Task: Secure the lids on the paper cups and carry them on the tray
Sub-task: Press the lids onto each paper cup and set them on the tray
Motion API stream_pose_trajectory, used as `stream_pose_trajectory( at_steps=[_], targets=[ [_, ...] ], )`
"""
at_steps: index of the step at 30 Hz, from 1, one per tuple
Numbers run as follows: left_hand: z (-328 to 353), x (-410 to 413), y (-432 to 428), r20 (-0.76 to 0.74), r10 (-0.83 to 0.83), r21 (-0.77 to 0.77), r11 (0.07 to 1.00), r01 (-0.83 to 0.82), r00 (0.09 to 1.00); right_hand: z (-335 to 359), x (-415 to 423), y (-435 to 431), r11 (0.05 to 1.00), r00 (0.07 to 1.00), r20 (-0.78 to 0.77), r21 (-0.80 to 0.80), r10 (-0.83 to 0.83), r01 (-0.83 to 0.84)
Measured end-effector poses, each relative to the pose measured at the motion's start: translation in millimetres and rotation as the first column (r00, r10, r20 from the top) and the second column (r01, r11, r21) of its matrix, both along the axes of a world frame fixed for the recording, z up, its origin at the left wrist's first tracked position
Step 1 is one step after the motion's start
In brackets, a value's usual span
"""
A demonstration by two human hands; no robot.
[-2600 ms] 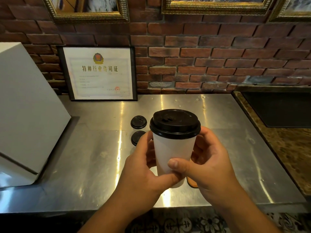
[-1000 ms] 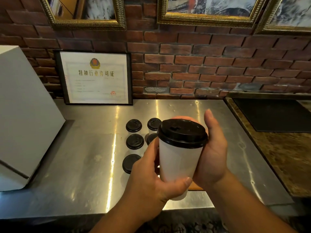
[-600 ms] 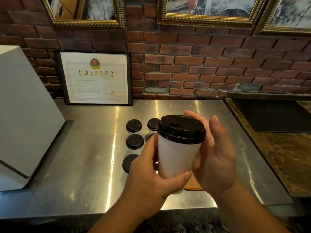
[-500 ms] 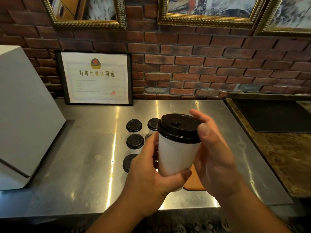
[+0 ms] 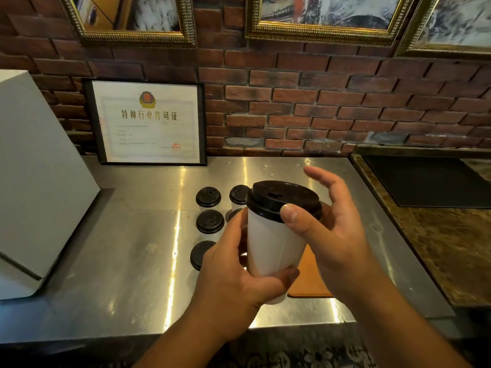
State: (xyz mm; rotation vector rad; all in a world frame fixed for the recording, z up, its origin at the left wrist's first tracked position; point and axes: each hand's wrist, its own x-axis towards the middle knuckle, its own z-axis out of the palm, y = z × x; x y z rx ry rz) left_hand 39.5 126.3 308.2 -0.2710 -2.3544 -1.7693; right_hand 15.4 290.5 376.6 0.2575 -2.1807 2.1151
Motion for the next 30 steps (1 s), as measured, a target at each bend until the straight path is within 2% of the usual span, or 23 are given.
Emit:
stream_pose_trajectory(
  at_steps=[10, 16, 23, 30],
  targets=[
    [1, 2, 4, -0.013, 0.005, 0.004, 1.000, -0.005, 1.000, -2, 0, 3, 1.000, 1.000, 0.013, 0.021, -0.005, 0.005],
    [3, -2, 6, -0.028, 0.020, -0.006, 1.000, -0.020, 0.999, -13, -1, 7, 0.992, 0.994, 0.079, -0.108, 0.070, -0.061],
    [-1, -8, 13, -0.023, 0.017, 0.037, 0.999, -0.016, 1.000, -25, -2, 14, 0.984, 0.984, 0.082, -0.097, 0.160, -0.152],
    [-2, -14, 22, -0.015, -0.011, 0.063, 0.998, 0.012, 1.000, -25, -8, 21, 0.980, 0.988, 0.046, -0.144, 0.148, -0.140]
  ],
)
